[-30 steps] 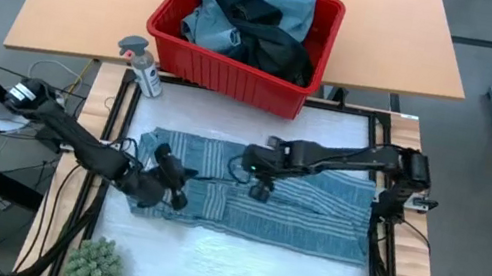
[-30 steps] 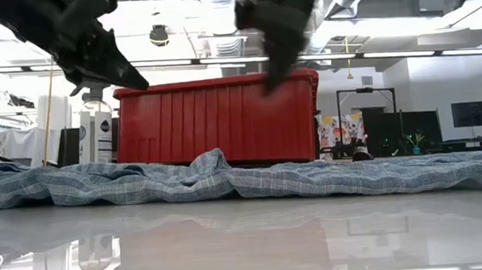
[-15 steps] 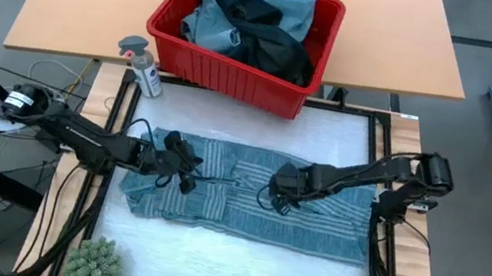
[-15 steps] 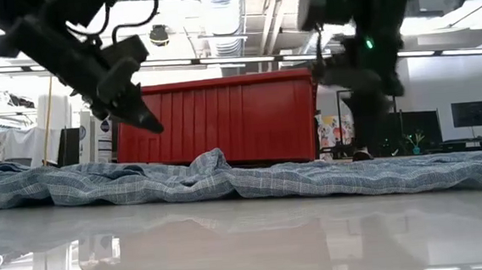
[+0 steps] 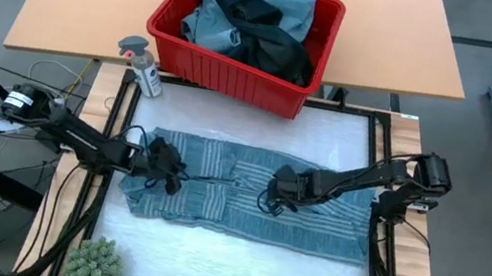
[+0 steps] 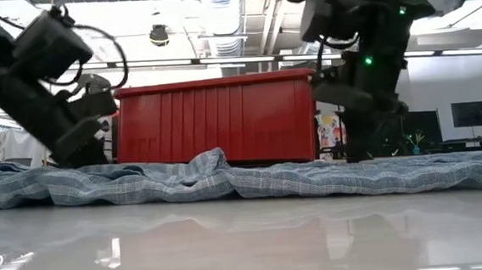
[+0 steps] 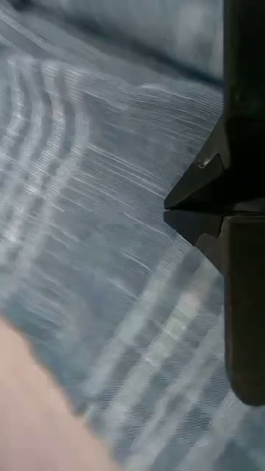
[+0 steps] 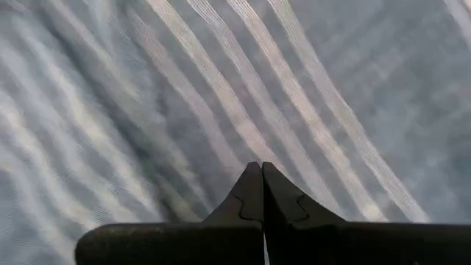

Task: Fold Laundry from Bin
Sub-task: Fold the light blue shirt

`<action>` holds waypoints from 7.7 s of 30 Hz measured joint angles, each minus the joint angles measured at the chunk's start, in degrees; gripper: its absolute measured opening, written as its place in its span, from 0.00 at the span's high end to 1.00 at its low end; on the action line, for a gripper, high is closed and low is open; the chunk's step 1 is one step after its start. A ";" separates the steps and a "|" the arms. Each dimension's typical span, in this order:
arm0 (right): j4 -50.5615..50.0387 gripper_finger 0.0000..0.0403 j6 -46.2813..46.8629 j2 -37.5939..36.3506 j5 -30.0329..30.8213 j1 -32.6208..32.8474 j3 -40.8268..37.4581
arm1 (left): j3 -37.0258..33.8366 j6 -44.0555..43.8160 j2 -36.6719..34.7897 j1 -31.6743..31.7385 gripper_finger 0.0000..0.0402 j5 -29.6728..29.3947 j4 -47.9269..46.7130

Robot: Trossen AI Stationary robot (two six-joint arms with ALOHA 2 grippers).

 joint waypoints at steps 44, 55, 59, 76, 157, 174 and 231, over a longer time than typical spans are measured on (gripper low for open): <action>-49.93 0.65 65.05 -6.64 -24.72 21.59 1.13 | -1.34 -11.99 -6.35 -2.69 1.00 8.73 -8.98; -38.56 0.40 74.44 -9.10 -26.45 25.16 -4.36 | 22.58 -1.16 -12.22 -2.61 1.00 7.91 -41.84; -34.25 0.41 75.22 -9.20 -22.29 25.16 -4.68 | 23.65 -6.29 -11.33 -2.75 1.00 18.89 -38.49; -32.44 0.45 74.48 -9.22 -18.49 25.14 -4.68 | 17.80 -7.92 4.09 -7.05 1.00 12.71 -31.96; -24.99 0.38 77.61 -17.13 -6.08 25.24 -10.41 | 18.09 -42.27 11.70 -24.50 1.00 -0.34 -50.40; -18.15 0.23 53.82 -41.77 -0.44 16.75 -25.76 | 18.26 -40.65 11.57 -24.50 1.00 1.18 -50.25; -11.35 0.15 41.47 -47.23 -1.91 17.41 -27.65 | 76.50 -0.21 55.52 3.78 1.00 42.09 8.01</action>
